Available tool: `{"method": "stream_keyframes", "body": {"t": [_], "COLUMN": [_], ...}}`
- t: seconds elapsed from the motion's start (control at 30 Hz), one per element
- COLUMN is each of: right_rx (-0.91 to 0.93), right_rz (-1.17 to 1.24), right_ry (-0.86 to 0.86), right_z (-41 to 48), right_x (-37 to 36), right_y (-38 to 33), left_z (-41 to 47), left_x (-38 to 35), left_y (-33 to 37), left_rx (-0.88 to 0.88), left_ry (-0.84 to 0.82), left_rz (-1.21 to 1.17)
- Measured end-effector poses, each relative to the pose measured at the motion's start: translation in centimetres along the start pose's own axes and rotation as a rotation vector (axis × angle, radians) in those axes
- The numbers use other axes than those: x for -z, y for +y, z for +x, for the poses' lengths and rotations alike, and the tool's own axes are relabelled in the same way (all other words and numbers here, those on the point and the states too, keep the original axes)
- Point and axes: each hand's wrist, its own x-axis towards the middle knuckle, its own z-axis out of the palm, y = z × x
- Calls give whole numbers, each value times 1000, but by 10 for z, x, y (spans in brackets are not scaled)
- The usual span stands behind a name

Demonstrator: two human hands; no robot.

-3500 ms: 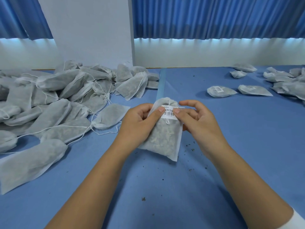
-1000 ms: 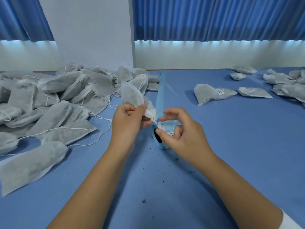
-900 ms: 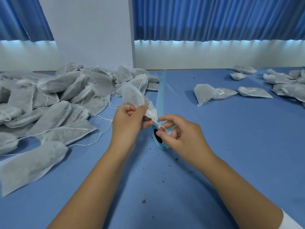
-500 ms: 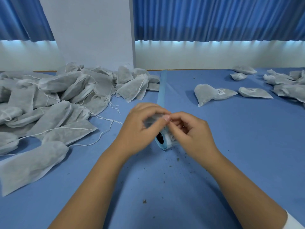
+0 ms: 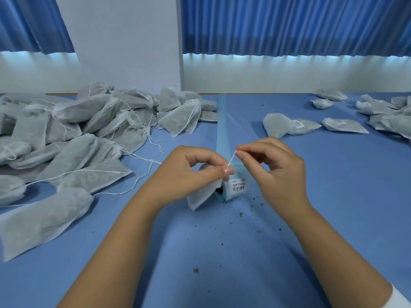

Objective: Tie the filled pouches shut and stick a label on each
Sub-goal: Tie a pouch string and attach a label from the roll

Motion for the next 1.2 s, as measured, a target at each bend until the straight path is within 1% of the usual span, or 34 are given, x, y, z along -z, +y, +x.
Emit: {"method": "stream_keyframes", "body": {"t": [0.07, 0.13, 0.2, 0.27, 0.37, 0.43, 0.53, 0.6, 0.73, 0.8, 0.87, 0.93, 1.03, 1.1, 1.2], "right_rx": [-18, -17, 17, 41, 26, -11, -71, -134, -325, -412, -449, -420, -350, -310, -290], "right_rz": [39, 41, 8, 3, 42, 68, 72, 99, 166, 138, 66, 46, 108, 180, 284], "right_ry": [-24, -86, -147, -193, -208, -176, -107, -73, -106, -123, -91, -34, 18, 0, -93], "right_z": [-1, -4, -7, -8, -7, -5, 1, 3, 3, 3, 2, 2, 1, 0, -2], "right_x": [-1, -5, -9, -10, -7, -3, 2, 4, 1, -1, -2, -3, -4, -4, -6], "right_y": [-1, -2, -2, -2, -3, -4, -7, -7, 0, 5, 8, 5, -4, -8, -12], "left_z": [-1, 1, 3, 4, 3, 3, 2, 1, 0, 1, 3, 5, 7, 9, 10], "left_x": [-2, -6, -7, -5, -2, -1, 0, -1, -4, -6, -7, -7, -8, -8, -10], "left_y": [5, 6, 6, 2, -3, -5, -1, 3, 7, 6, 5, 2, 0, -1, -2], "left_rx": [-40, -47, -20, -6, 19, 64, 92, 112, 137, 152, 181, 213, 236, 236, 221], "left_ry": [25, 134, 242, 289, 276, 228, 48, -57, -132, -122, -72, -7, 68, 103, 129], "left_rz": [-196, -340, -318, -148, 97, 158, 108, 28, -113, -141, -171, -202, -239, -251, -242]}}
